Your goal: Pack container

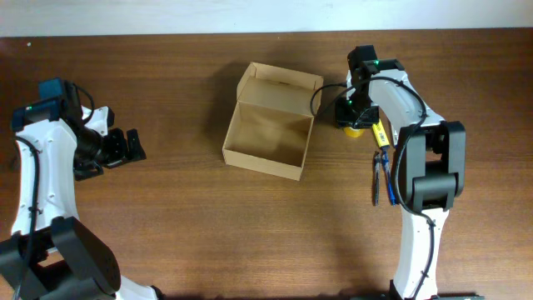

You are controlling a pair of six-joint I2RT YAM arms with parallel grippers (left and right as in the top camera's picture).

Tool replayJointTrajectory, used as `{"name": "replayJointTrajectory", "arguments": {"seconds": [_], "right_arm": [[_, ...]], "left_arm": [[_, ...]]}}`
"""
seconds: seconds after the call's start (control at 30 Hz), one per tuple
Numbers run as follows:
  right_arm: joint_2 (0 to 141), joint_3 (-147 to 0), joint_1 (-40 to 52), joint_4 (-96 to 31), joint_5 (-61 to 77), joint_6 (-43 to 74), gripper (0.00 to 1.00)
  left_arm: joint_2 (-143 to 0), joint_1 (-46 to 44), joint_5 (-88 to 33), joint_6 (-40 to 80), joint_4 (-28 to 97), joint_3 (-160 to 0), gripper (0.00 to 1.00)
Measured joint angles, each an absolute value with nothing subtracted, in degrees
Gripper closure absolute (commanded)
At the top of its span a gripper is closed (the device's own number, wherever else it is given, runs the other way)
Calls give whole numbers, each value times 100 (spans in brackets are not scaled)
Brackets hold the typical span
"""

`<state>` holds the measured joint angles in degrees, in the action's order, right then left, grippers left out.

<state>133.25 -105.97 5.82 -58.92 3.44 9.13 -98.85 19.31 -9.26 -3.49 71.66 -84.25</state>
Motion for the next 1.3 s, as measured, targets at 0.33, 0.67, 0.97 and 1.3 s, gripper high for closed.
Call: {"name": "replayJointTrajectory", "arguments": {"seconds": [0.33,0.67,0.97,1.3], "right_arm": [[13349,-10847,589,-6176,366,906,96],[13568,-12696,591,-7605,401,906,96],[13568,-15100,766,-8960,545,869,96],[13568,-15930,2198,-9585,224,541,96]], "left_arm": [[-9885,1931,-926,-351,7166,-8425,0],[-9885,1931,-926,-351,7166,-8425,0],[-9885,1931,-926,-349,7153,-8423,0],[-9885,1931,-926,-351,7153,-8423,0]]}}
